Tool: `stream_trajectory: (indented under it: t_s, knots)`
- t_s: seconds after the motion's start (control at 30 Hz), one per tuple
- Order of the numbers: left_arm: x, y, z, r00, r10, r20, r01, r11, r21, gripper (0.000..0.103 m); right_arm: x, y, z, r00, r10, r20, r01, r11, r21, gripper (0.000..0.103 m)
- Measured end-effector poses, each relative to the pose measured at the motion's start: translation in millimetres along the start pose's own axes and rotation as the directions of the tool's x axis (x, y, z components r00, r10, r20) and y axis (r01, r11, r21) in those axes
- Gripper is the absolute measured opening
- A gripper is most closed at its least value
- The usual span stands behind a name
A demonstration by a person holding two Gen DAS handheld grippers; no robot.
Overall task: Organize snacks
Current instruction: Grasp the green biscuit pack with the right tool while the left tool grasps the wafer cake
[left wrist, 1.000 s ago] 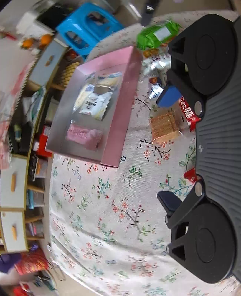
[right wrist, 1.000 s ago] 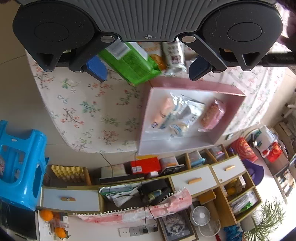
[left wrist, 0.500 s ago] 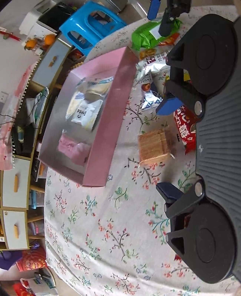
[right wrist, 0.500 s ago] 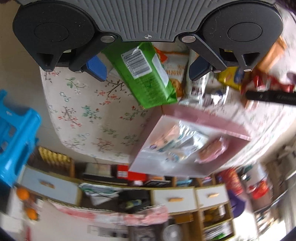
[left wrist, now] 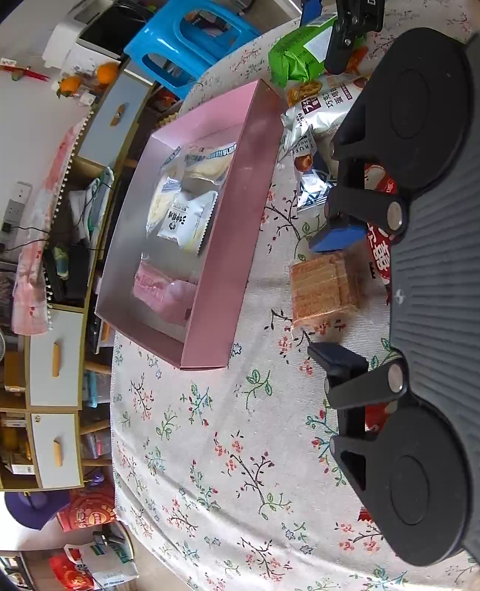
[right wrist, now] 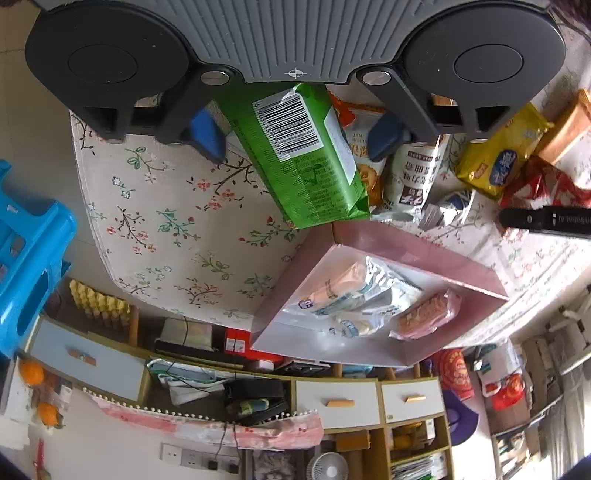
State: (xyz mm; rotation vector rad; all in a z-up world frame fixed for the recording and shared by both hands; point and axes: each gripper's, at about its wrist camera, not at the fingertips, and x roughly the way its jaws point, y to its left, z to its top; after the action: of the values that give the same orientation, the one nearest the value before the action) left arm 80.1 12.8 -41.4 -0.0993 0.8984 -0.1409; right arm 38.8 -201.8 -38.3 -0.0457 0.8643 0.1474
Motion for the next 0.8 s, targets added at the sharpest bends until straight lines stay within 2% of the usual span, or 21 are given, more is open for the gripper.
stream_trajectory:
  t_s: [0.07,0.1,0.13,0.33,0.57,0.8]
  knots:
    - [0.3,-0.6,1.0,1.000,-0.004,-0.002,0.004,1.000,0.009,0.041,0.5,0.9,0.2,1.000,-0.009,-0.005,0.009,1.000,-0.008,0.057]
    - [1.9,-2.9,2.4,1.000,-0.001,-0.003,0.002,1.000,0.015,0.036,0.5,1.0,0.6,1.000,-0.002,-0.006,0.002,1.000,-0.008,0.051]
    - [3.0,-4.2,3.8,1.000,0.003,-0.007,-0.003,1.000,0.022,0.035,0.3,0.7,0.9,1.000,0.002,-0.007,-0.003,1.000,-0.003,0.044]
    - [3.5,-0.7,8.8,1.000,-0.009,-0.028,0.010,1.000,0.011,0.034,-1.7,4.5,4.8,1.000,0.001,-0.020,-0.001,1.000,0.007,0.044]
    - [-0.6,8.5,16.4,0.998,-0.029,-0.058,0.028,0.999,-0.019,0.034,-14.2,5.5,10.9,0.999,0.037,-0.022,-0.035,0.998,0.057,0.044]
    - [-10.8,16.1,23.7,0.996,-0.065,-0.057,0.061,0.996,-0.061,0.034,-25.8,9.3,16.2,0.999,0.030,-0.025,-0.028,0.995,0.098,0.044]
